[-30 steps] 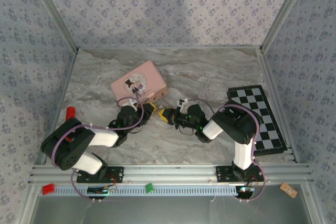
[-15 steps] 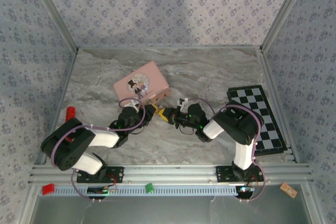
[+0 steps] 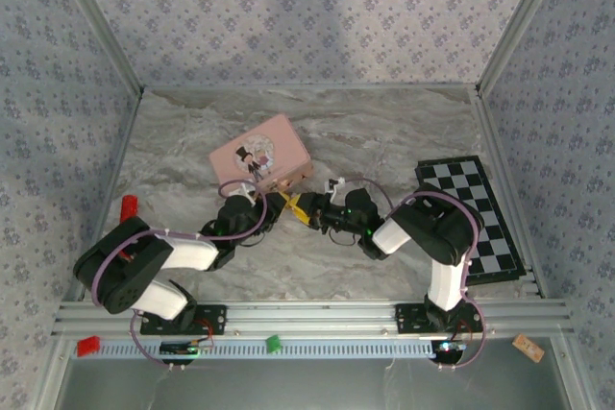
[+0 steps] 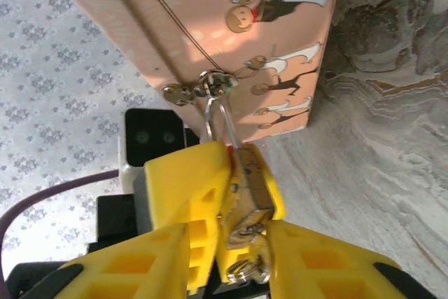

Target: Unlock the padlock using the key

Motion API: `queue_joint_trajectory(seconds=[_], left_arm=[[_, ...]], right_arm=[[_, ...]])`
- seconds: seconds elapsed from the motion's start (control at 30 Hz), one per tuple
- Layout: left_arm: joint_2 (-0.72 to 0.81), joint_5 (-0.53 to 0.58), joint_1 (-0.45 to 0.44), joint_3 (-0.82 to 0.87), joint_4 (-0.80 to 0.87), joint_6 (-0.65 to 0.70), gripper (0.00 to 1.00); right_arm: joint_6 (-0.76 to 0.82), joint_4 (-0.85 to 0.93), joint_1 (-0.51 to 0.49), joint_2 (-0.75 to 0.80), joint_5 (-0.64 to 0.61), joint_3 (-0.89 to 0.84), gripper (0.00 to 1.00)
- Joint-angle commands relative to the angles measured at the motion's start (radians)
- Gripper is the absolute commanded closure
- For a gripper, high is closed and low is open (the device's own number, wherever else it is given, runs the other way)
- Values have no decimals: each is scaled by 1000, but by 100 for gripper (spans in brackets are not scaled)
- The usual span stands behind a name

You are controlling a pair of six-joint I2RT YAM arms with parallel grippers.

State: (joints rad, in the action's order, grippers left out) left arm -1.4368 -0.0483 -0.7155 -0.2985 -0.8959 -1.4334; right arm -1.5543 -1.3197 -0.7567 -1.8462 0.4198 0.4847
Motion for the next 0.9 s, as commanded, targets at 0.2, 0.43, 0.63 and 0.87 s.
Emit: queue_joint_trajectory(seconds=[0.2,0.43,0.63,0.87], left_arm=[[68,-28,-13,-39,69,8,100],[58,-39,-7,-45,52,22,100],[59,-42,-7,-36,41,21,100],[60,-48,-6,-33,33,21,100]], right_arm=[[47,-74,3,49,-15,-91,46],[59,-75,-25,3,-10,-99,65],[71,-74,-39,-2,-9,-75,78],[68,-73,-46,-12,-16,-63,89]])
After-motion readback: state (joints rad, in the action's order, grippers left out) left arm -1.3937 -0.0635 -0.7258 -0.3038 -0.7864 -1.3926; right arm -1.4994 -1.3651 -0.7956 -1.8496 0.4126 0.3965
